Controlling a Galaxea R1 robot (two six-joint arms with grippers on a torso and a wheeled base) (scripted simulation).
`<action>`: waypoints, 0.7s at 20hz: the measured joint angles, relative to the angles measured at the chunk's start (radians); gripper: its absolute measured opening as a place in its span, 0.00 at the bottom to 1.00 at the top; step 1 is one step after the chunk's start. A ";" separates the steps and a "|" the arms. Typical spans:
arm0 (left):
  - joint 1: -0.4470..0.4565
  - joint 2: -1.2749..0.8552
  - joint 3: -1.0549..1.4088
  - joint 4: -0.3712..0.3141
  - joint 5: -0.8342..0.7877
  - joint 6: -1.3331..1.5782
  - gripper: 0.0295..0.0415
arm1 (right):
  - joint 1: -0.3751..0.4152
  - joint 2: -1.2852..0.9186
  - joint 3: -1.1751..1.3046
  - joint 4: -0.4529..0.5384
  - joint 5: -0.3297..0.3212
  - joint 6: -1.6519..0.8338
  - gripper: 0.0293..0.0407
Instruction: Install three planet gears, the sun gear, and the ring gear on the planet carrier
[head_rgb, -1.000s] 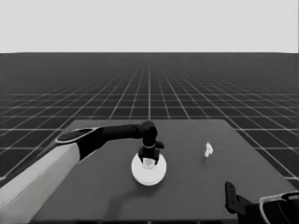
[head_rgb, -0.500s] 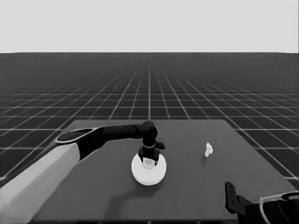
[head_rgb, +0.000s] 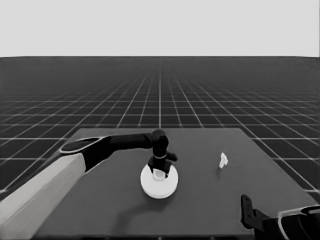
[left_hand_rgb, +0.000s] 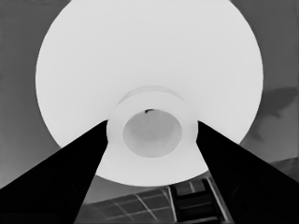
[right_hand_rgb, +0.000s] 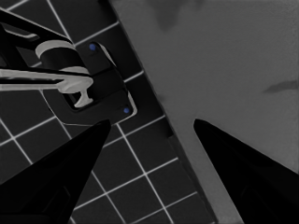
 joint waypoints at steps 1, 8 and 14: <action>0.000 0.000 0.000 0.000 0.000 0.009 0.45 | 0.000 0.000 0.000 0.000 0.000 0.000 0.81; 0.000 0.000 0.000 0.000 0.000 0.070 0.45 | 0.000 0.000 0.000 0.000 0.000 0.000 0.81; 0.000 0.000 0.000 0.000 0.000 0.122 0.45 | 0.000 0.000 0.000 0.000 0.000 0.000 0.81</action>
